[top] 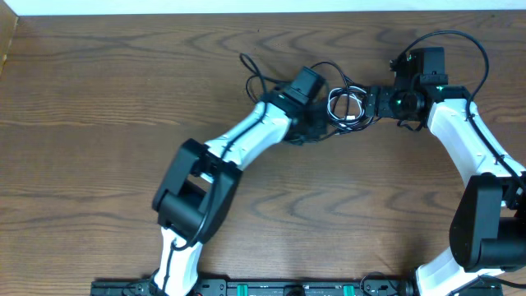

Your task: Untangle cables

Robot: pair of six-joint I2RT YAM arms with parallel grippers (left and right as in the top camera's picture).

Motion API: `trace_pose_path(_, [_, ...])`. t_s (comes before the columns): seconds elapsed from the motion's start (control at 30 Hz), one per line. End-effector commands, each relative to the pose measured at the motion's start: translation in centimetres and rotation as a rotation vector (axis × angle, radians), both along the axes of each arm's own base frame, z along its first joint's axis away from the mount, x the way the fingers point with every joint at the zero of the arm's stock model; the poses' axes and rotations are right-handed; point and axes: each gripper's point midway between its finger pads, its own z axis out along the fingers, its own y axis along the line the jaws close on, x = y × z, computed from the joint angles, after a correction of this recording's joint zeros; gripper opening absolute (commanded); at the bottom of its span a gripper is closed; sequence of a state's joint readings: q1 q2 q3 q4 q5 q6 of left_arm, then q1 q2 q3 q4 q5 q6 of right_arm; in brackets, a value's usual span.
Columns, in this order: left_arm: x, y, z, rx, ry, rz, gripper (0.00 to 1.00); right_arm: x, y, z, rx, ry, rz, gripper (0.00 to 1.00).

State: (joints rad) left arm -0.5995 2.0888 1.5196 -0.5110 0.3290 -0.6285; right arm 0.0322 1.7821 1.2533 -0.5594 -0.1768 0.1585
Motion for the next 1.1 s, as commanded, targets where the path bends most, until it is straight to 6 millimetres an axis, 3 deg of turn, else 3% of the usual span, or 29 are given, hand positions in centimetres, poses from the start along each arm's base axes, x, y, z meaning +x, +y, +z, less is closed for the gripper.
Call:
trace_pose_path(0.0, [2.5,4.1,8.1,-0.009,-0.152,-0.039,0.07,-0.2,0.6,0.5,0.017,-0.019,0.054,0.91])
trace_pose_path(0.13, [2.4,7.0,13.1,-0.027,-0.217,-0.008,0.08,0.2,0.7,0.6,0.015,-0.036,0.064,0.92])
trace_pose_path(0.2, [2.4,7.7,14.3,-0.030,-0.243,0.009,0.22,0.3,0.7,0.7,0.015,-0.043,0.065,0.96])
trace_pose_path(0.27, [2.6,8.2,14.2,-0.009,-0.233,0.061,0.32,0.3,0.7,0.7,0.015,-0.041,0.065,0.97])
trace_pose_path(0.3, [2.5,8.2,13.6,-0.004,-0.214,0.086,0.44,0.3,0.6,0.6,0.010,-0.039,0.063,0.97])
trace_pose_path(0.33, [2.3,8.0,12.9,-0.005,-0.187,0.111,0.49,0.3,0.5,0.6,0.006,-0.039,0.059,0.96])
trace_pose_path(0.47, [1.4,5.9,9.1,-0.013,-0.073,0.185,0.50,0.3,-0.2,0.5,-0.027,-0.036,0.039,0.97])
trace_pose_path(0.57, [1.6,3.1,6.3,-0.029,-0.049,0.187,0.67,0.3,-0.4,0.5,-0.032,-0.035,0.034,0.98])
trace_pose_path(0.93, [3.4,-4.0,2.0,-0.135,-0.127,0.142,0.65,0.2,-0.4,0.4,-0.032,-0.033,0.035,0.98])
trace_pose_path(1.07, [3.2,-4.7,-0.5,-0.109,-0.114,0.152,0.60,0.2,-0.4,0.4,-0.032,-0.032,0.035,0.98])
